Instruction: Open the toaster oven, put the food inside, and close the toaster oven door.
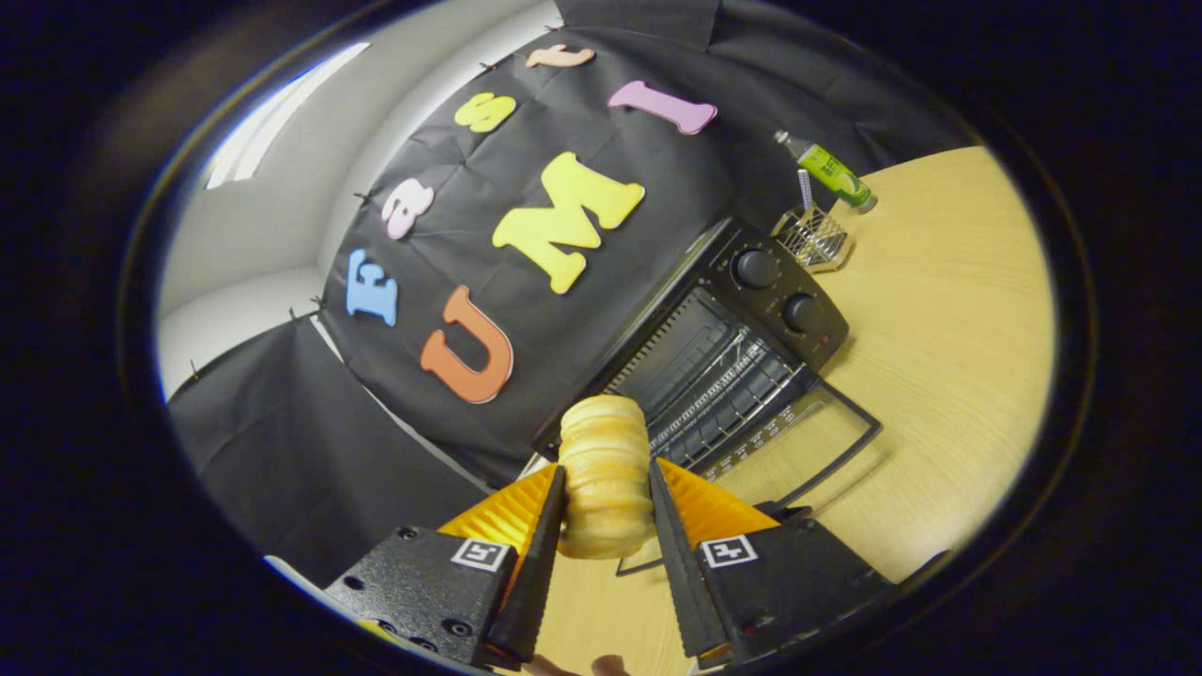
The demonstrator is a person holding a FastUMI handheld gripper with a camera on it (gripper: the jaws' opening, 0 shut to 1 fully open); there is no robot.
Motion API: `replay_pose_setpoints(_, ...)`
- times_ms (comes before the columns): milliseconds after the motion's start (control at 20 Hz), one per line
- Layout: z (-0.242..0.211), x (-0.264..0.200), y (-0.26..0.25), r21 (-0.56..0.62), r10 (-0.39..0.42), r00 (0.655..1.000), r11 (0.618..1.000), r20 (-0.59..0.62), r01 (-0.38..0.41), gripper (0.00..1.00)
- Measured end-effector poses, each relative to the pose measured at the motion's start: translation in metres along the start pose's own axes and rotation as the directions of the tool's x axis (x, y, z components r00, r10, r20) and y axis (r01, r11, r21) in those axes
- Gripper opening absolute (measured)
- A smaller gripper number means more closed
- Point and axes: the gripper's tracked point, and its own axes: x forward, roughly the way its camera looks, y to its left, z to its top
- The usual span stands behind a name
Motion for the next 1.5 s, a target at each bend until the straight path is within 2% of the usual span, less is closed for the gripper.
replay_pose_setpoints(250, 0.017, 0.059, -0.019, -0.005, -0.046, 0.999, 0.999, -0.01, 0.046, 0.61)
replay_pose_setpoints(500, 0.028, 0.116, -0.019, -0.08, -0.044, 0.996, 0.996, -0.077, 0.038, 0.62)
replay_pose_setpoints(800, 0.054, 0.154, -0.039, -0.177, -0.092, 0.995, 0.981, -0.036, 0.084, 0.62)
replay_pose_setpoints(1000, 0.037, 0.168, -0.054, -0.221, -0.129, 0.985, 0.97, -0.111, 0.102, 0.62)
replay_pose_setpoints(1100, 0.032, 0.17, -0.052, -0.199, -0.111, 0.987, 0.976, -0.12, 0.085, 0.66)
replay_pose_setpoints(1300, 0.036, 0.161, -0.044, -0.193, -0.112, 0.988, 0.977, -0.104, 0.09, 0.91)
replay_pose_setpoints(1500, 0.041, 0.14, -0.04, -0.2, -0.117, 0.989, 0.975, -0.088, 0.097, 0.99)
